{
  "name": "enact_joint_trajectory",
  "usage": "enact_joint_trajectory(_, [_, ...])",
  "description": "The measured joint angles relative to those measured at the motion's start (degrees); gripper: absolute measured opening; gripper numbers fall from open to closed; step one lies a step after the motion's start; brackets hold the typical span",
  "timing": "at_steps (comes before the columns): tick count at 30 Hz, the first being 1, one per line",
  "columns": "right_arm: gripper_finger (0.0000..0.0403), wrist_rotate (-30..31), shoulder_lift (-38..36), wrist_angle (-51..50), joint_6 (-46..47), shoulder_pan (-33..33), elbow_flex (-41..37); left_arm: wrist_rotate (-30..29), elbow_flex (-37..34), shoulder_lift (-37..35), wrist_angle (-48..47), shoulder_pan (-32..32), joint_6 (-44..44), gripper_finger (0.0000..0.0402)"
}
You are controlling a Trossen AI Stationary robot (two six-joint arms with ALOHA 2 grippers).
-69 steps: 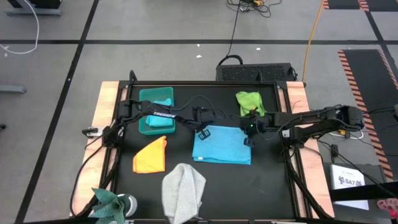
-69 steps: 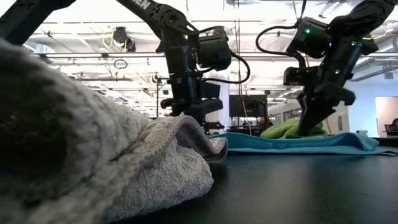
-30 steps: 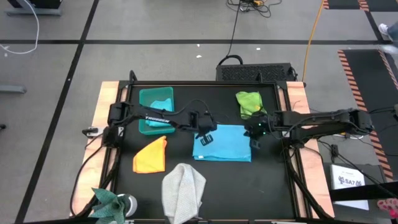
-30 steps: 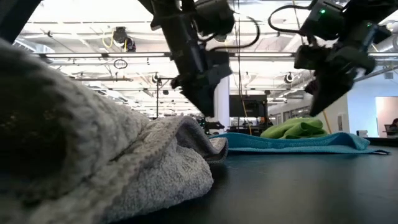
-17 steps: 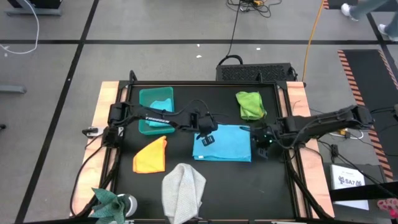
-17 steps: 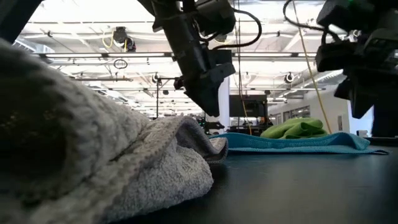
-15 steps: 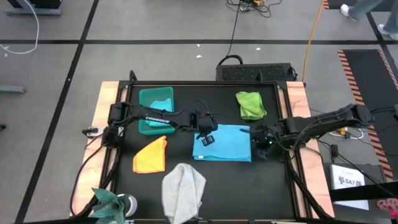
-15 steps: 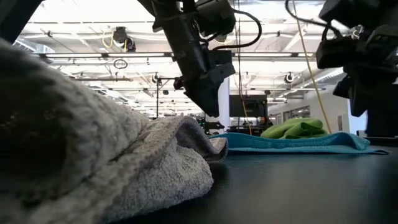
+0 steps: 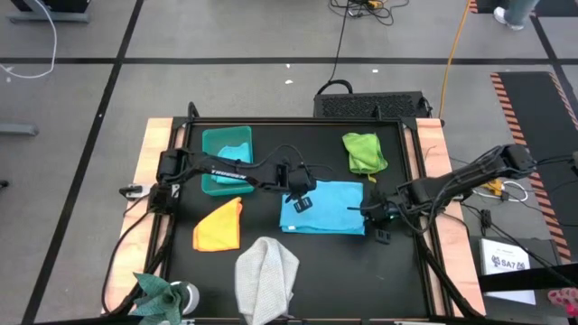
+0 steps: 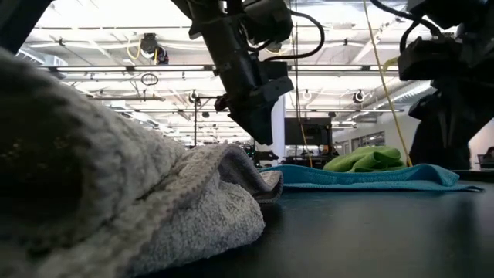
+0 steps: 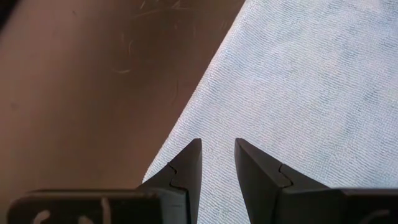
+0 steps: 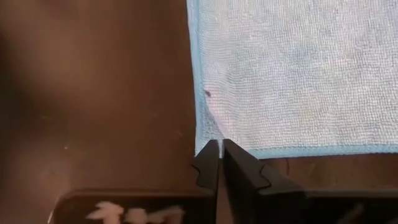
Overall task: Fold microfiber towels
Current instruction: Fold the blue microfiber towel
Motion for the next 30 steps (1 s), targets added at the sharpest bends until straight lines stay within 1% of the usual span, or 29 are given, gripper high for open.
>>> enact_joint_trajectory(8, [0.0096,0.2,3.3,0.9,-4.6,0.0,0.0,0.0,0.0,0.0,0.0,0.0,-1.4,0.0099])
enact_joint_trajectory(13, [0.0126,0.4,5.4,2.6,-9.9,0.0,0.0,0.0,0.0,0.0,0.0,0.0,-2.0,0.0099])
enact_joint_trajectory(19, [0.0134,0.8,7.6,3.0,-11.8,0.0,-1.1,0.0,0.0,0.0,0.1,0.0,-2.7,0.0099])
enact_joint_trajectory(23, [0.0131,3.1,8.1,3.2,-12.9,0.0,-1.2,-0.1,0.0,0.0,0.1,0.0,-2.7,0.0099])
enact_joint_trajectory(30, [0.013,3.4,8.1,4.6,-13.0,0.0,-1.2,-0.1,0.0,0.0,0.1,0.0,-2.7,0.0099])
